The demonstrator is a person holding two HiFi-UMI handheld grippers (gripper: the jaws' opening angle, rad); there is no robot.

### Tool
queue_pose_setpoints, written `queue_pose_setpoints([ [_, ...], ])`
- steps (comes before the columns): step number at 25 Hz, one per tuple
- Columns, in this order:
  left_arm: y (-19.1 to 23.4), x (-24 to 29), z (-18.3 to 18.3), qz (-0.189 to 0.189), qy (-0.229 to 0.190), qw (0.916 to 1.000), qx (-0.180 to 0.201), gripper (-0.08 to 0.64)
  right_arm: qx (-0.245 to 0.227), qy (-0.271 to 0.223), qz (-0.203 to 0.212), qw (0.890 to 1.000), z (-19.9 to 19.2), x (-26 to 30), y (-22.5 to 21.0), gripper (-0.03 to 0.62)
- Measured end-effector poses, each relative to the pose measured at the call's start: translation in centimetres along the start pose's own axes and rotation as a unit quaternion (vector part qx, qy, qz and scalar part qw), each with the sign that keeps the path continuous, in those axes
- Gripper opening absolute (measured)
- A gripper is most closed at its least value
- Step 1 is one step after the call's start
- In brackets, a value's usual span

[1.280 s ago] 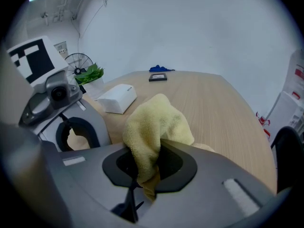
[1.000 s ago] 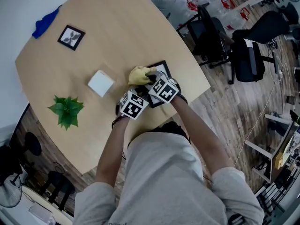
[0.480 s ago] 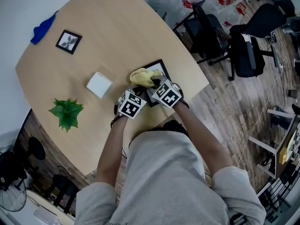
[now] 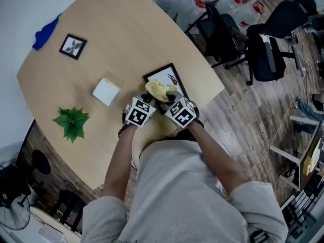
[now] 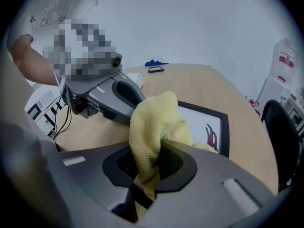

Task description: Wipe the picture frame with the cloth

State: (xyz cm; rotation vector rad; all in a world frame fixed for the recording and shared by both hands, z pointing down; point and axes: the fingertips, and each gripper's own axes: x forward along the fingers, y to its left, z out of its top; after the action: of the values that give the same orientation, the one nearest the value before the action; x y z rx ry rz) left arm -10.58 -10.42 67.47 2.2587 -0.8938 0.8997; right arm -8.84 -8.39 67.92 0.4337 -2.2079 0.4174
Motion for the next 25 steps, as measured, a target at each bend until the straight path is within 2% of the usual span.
queue_pose_setpoints([
  [8,-0.2,-0.1,-0.2,0.004,0.002,1.0000,-0.005,0.052,-0.014,0.012,-0.010,1.000,-0.8,-0.5,2.5,0.049],
  [12,0.5,0.6,-0.7,0.017,0.001,0.9998,0.010,0.052,-0.039,0.016,-0.011,0.999,-0.8,-0.6,3.0,0.049],
  [15,0.3,0.3,-0.6,0.018,0.005,0.9998,0.005,0.052,-0.055,0.020,-0.011,0.998,-0.9,-0.7,3.4,0.049],
  [21,0.4,0.4,-0.6,0.022,0.006,0.9998,0.002,0.052,-0.101,0.029,0.000,0.994,-1.0,-0.9,4.9,0.049],
  [25,0.4,0.3,-0.6,0.023,0.002,0.9997,-0.003,0.052,-0.102,0.031,0.010,0.994,-1.5,-1.2,5.2,0.049],
])
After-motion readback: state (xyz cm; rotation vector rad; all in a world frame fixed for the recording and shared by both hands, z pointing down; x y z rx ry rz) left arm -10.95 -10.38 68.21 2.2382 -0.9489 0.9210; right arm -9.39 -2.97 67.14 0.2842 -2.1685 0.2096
